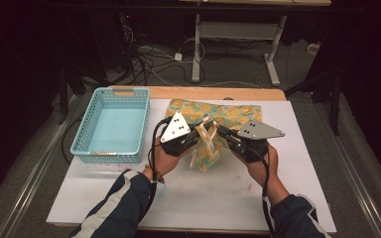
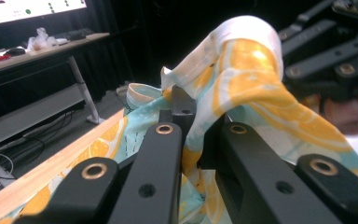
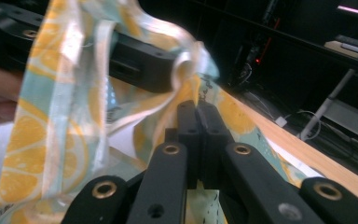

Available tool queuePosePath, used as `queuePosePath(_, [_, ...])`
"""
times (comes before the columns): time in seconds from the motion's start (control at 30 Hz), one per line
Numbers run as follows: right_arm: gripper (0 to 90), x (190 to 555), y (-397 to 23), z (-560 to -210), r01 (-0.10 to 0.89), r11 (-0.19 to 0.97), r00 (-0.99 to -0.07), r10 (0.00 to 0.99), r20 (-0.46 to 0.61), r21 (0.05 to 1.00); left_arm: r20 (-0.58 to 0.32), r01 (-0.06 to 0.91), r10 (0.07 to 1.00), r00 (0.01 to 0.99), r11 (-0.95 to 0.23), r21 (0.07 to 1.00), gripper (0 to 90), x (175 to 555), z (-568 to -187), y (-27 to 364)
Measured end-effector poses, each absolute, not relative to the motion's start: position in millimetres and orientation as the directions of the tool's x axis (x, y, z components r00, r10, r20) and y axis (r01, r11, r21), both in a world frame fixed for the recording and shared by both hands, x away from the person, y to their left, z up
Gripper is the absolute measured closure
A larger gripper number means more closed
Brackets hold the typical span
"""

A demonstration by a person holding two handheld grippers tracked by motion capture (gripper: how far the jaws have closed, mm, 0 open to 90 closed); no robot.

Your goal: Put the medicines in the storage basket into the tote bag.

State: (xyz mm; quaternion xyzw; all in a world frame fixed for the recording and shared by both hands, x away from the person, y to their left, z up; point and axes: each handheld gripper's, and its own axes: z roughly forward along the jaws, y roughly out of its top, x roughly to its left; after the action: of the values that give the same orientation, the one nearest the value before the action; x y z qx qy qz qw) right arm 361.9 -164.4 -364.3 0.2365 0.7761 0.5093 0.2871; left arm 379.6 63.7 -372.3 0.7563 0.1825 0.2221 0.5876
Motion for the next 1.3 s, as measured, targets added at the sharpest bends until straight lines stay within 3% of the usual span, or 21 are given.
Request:
queuePosePath(0.33, [90.0, 394, -159, -369, 0.134, 0.374, -0.687, 0.702, -0.186, 0.918, 0.118, 0.076, 0.613, 0.781, -0.281, 0.957, 86.8, 416, -387, 53])
queuePosePath(0.8, [90.0, 448, -154, -381, 0.232, 0.345, -0.645, 0.754, -0.121, 0.910, 0.068, 0.171, 0.645, 0.761, -0.301, 0.938, 86.9, 471, -393, 34])
queuePosePath(1.07, [90.0, 441, -146, -352, 0.186, 0.331, -0.634, 0.760, -0.144, 0.925, 0.034, 0.160, 0.648, 0.761, -0.238, 0.958, 87.2, 464, -362, 43])
queuePosePath(1.3, [90.0, 415, -139, -315, 0.089, 0.319, -0.636, 0.747, -0.193, 0.943, 0.072, 0.105, 0.646, 0.760, -0.231, 0.967, 87.4, 438, -322, 51])
